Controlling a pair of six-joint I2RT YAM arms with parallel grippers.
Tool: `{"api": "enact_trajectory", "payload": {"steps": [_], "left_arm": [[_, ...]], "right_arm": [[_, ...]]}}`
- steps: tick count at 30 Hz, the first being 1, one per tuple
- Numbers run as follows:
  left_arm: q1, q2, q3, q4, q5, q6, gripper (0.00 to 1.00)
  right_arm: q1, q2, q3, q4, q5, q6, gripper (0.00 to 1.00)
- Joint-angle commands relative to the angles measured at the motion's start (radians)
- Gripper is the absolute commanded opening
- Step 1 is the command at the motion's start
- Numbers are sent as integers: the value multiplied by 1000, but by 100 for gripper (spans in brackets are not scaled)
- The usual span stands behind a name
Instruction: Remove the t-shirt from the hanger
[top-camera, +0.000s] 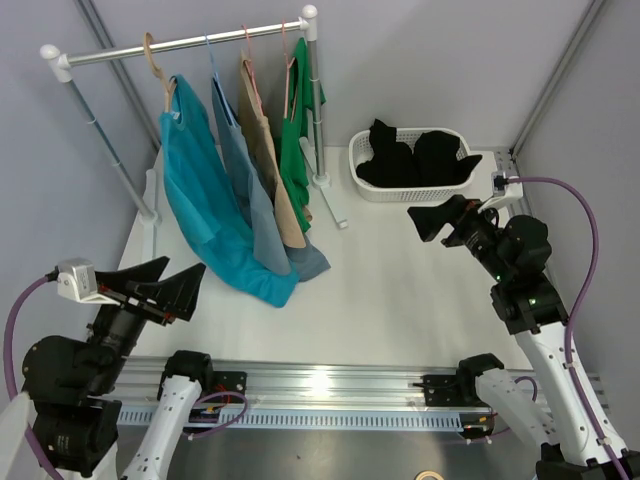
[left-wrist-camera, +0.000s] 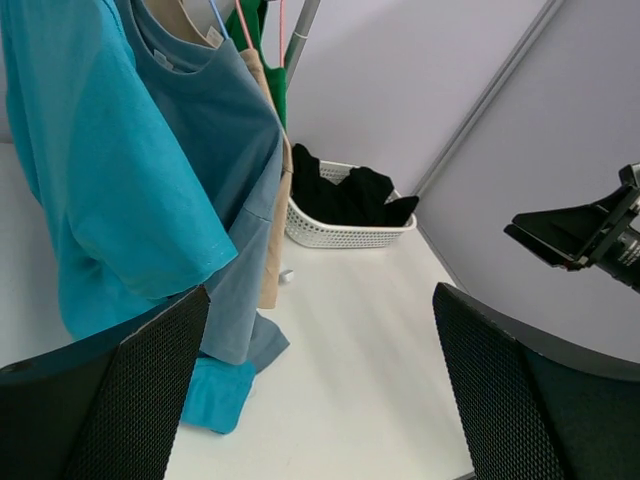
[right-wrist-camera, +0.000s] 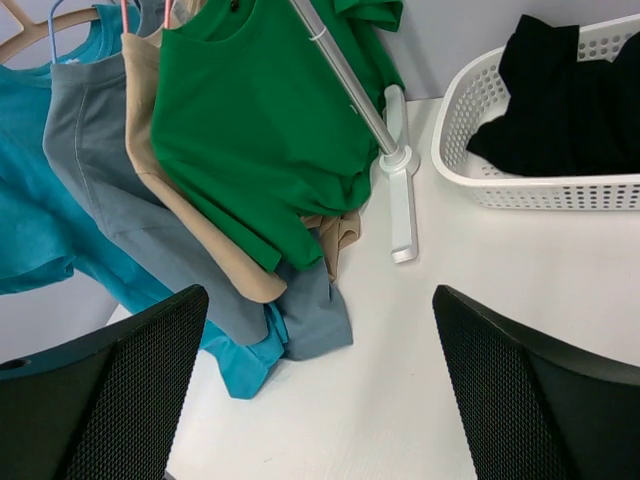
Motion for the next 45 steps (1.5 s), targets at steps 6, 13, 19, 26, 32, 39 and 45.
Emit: {"api": "enact_trajectory", "payload": {"steps": [6,13,19,26,32,39,45], "left_arm": [[-1,141,93,-72,-131,100,99],[-1,401,249,35,-264,222,100],[-1,682,497,77,-375,231,99],[-1,1029,778,103,-491,240,91],[18,1232,961,132,-552,294,90],[42,1332,1039,196,-524,295,84],[90,1430,1131,170,-492,291,75]], "right_arm": [[5,15,-2,30,-6,-15,99],[5,26,-31,62,-14,-12,100],[5,12,-42,79,-40,-2,99],[5,-23,-20,52,-37,-25,100],[5,-26,12,24,-55,-51,99],[5,-17,27,12,-54,-77,100],[5,11,38,18,-61,-88,100]]}}
